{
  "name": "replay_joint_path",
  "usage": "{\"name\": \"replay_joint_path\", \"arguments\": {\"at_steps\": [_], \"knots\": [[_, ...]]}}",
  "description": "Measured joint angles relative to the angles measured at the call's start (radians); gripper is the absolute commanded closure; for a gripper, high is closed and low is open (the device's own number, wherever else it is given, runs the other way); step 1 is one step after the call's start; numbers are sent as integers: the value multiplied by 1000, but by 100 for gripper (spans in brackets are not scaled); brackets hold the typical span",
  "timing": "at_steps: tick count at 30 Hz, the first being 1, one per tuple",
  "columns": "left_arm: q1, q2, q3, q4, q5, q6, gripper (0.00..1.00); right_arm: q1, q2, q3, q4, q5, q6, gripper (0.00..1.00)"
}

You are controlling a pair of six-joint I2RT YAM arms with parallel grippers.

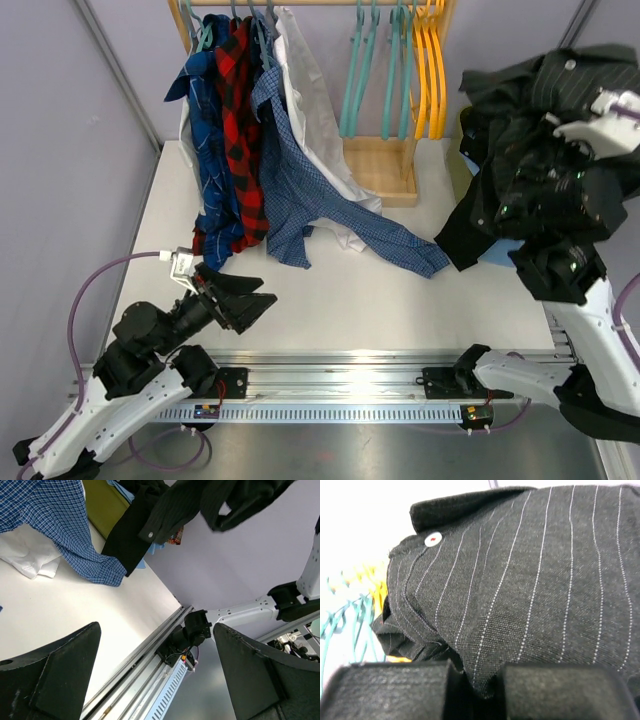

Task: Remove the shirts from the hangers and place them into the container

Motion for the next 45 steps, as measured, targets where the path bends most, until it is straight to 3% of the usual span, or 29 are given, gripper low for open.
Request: {"name": "replay_joint_path", "arguments": {"at_steps": [8, 12, 18, 22, 28, 33, 37, 38, 40, 41, 44, 45], "knots": [[0, -8, 42, -10, 6, 14, 1, -403, 411, 555, -107, -212, 6, 100], [0, -29, 81, -40, 5, 19, 1, -525, 627, 809, -119, -278, 21, 100], [0, -78, 140, -102, -11, 34, 1, -615, 768, 832, -104, -307, 79, 100], [0, -111, 146, -145, -31, 35, 1, -708, 795, 716, -227, -341, 306, 100], [0, -134, 147, -211, -58, 34, 1, -962, 962, 587, -557, -629, 749, 100], [0, -136, 147, -266, -86, 31, 1, -1040, 1159, 508, -676, -743, 866, 100], [0, -137, 147, -277, -103, 21, 1, -1075, 1212, 545, -708, -858, 911, 98], [0, -137, 147, -278, -105, 18, 1, -1083, 1212, 551, -715, -881, 917, 95], [0, -137, 147, -284, -108, 14, 1, -1091, 1212, 549, -716, -907, 927, 62], [0, -137, 147, -288, -109, 13, 1, -1093, 1206, 539, -705, -918, 932, 54], [0, -137, 147, -304, -110, 13, 1, -1093, 1169, 483, -647, -967, 942, 9], [0, -137, 147, -307, -110, 13, 1, -1091, 1151, 465, -631, -980, 943, 1]]}}
